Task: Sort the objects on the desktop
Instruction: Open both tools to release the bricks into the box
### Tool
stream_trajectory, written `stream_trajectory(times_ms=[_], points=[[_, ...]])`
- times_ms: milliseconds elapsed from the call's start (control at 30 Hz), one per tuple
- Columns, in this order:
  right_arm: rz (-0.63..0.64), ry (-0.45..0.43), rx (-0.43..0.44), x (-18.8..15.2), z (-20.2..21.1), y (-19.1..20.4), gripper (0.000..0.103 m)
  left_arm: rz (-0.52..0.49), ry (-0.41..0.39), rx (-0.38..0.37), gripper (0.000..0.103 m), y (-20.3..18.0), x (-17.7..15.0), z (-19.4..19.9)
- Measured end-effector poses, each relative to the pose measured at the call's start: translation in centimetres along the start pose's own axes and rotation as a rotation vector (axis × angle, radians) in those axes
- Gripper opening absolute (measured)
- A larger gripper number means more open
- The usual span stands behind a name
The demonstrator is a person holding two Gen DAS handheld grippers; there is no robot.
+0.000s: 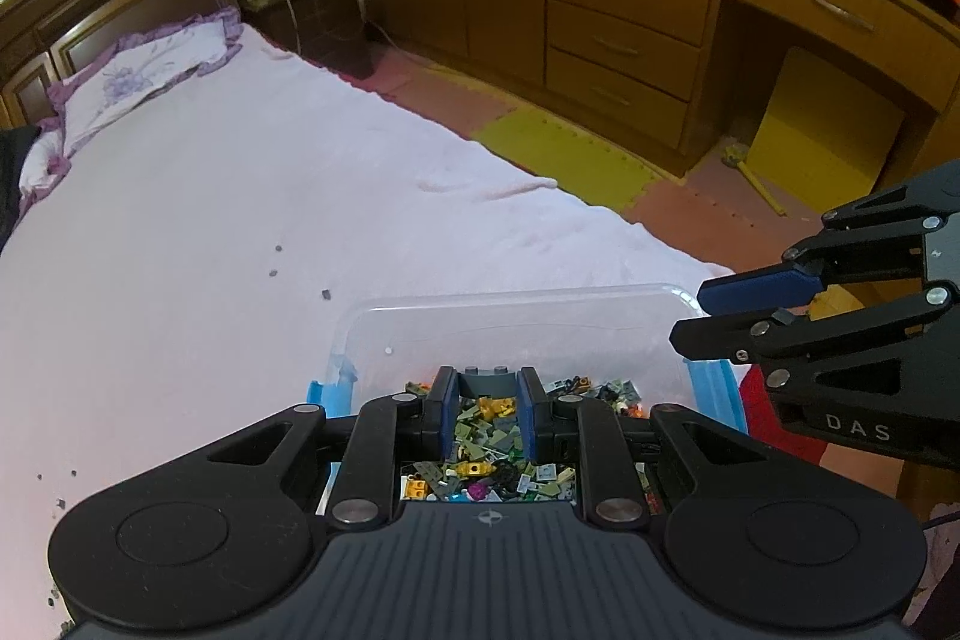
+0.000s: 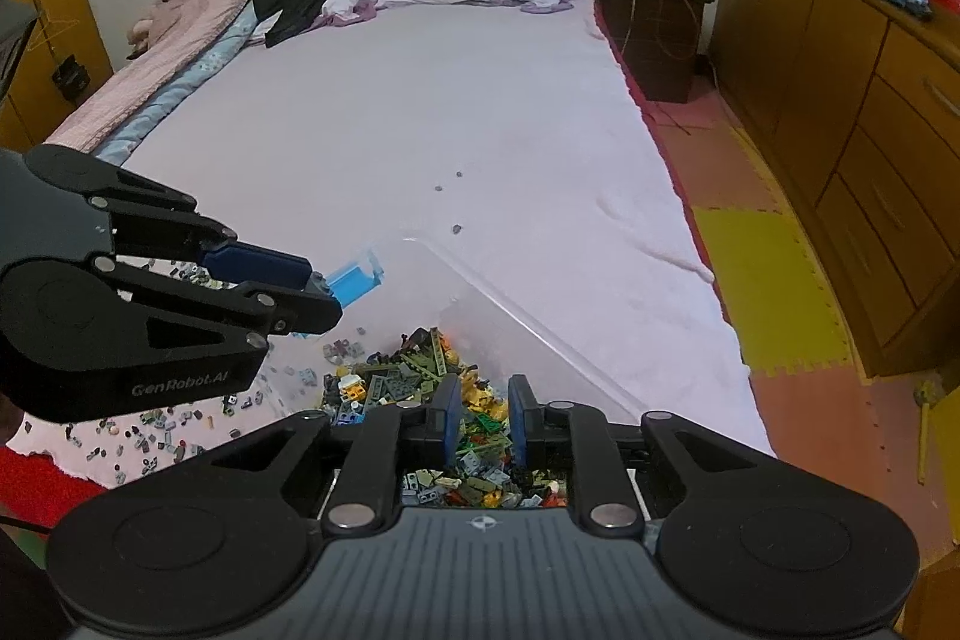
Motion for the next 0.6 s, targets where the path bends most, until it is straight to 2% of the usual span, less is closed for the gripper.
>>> stream_trajectory(times_ms=[167,267,467,600], points=[[0.0,0.004,0.0,0.05,0.01,0.18,0.033,0.003,-0.002,-0.003,0.023,-0.18,-0.19,0.29],[0.002,0.001,-0.001,0.0,0.05,0.21,0.039,0.004,-0.003,-0.006,0.027,-0.35,-0.27,0.45],[0.004,0.004,-0.004,0.03,-0.01,0.07,0.043,0.004,-0.009,-0.003,0.047,-0.64,-0.34,0.63],[0.008,0.009,-0.008,-0.03,-0.12,0.04,0.044,0.048,-0.009,0.013,0.062,0.0,-0.68,0.71]])
Point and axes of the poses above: each gripper's, at about its wrist camera, not at the fingertips, and z roughly against the way its jaws point, y to its left, x to its top, the point moved 4 cm from there along -z, roughly the way its jaws point, and after that the axes turned 10 degrees about -x, right-handed, at the moved point
